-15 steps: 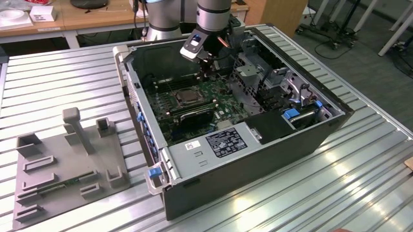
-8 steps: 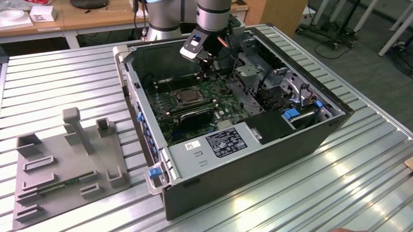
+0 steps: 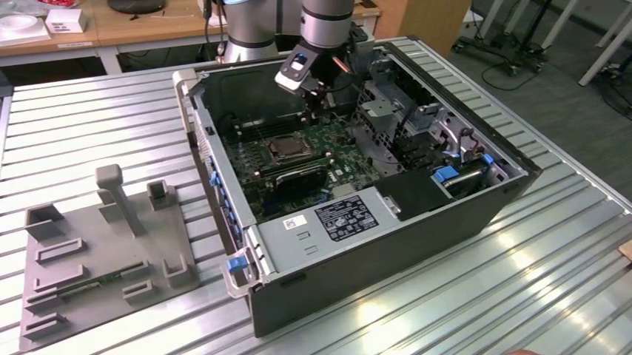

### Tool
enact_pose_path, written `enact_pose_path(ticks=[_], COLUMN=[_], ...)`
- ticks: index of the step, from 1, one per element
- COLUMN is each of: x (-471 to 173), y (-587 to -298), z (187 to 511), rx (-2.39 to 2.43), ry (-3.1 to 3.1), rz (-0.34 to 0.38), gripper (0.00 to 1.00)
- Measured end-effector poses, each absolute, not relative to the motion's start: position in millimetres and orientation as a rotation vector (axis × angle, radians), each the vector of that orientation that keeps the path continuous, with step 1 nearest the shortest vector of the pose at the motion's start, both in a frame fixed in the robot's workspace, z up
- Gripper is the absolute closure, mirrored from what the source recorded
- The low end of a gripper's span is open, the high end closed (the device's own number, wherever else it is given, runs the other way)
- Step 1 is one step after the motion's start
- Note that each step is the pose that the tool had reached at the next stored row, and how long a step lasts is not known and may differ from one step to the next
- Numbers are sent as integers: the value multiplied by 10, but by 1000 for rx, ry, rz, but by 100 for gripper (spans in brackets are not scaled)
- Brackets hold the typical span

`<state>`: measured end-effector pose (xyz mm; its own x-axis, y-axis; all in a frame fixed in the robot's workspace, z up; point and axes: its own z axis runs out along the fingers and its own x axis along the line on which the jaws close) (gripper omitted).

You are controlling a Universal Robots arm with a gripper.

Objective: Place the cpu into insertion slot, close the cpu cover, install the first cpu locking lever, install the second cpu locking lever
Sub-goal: 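Place the cpu into insertion slot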

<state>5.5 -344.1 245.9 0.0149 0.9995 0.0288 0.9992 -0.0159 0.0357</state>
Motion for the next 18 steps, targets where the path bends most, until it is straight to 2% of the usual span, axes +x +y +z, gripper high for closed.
enact_pose_path(ticks=[18], x=[-293], y=[-3440], z=[2417], rx=[2237], ry=[2197], rz=[72], gripper=[89])
